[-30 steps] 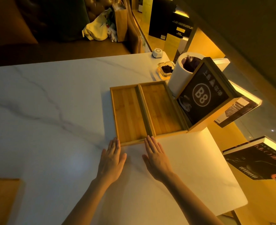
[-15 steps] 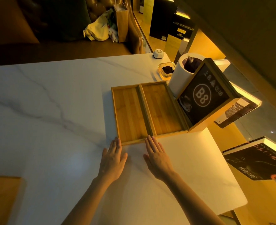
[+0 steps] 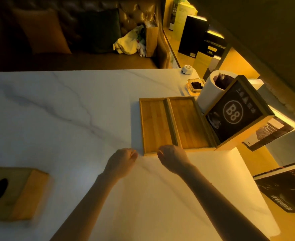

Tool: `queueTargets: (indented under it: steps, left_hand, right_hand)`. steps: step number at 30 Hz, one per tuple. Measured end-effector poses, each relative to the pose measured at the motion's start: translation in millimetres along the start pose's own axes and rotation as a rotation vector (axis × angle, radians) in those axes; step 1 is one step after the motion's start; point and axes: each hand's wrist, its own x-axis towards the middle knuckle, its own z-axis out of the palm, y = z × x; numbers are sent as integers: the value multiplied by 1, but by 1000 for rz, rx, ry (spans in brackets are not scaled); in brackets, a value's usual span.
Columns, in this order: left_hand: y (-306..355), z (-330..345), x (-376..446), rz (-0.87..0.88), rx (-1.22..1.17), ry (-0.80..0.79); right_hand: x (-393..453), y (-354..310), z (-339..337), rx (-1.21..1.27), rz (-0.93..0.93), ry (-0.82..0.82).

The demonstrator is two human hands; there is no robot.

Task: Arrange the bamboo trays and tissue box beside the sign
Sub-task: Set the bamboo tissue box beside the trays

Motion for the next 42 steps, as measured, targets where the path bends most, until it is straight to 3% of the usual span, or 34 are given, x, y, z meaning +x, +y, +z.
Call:
queueTargets:
  steps: [9, 15, 20, 23, 27, 30, 36, 42]
  left_hand:
    - [-49, -103, -75, -62, 108, 502]
    - [-107, -125, -141, -272, 30, 777]
    - [-159, -113, -181, -452, 95, 807]
    - [-181, -103, -196, -605, 104, 802]
    - [-192, -98, -202, -790, -367, 809]
    - [-196, -100, -200, -868, -705, 835]
    - [-201, -92, -197, -811, -820, 1017]
    - [-188, -85, -191, -774, -760, 1034]
  right_hand:
    - [24, -124, -47, 118, -352, 260]
    - [24, -198, -28, 256, -505, 221]
    - [19, -242, 11, 351, -505, 98]
    - [18, -263, 35, 431, -493, -99]
    - [19, -285, 53, 674, -413, -405]
    - [19, -296, 55, 852, -291, -540]
    - [23, -295, 48, 852, -290, -544]
    - [24, -291, 52, 746, -308, -432]
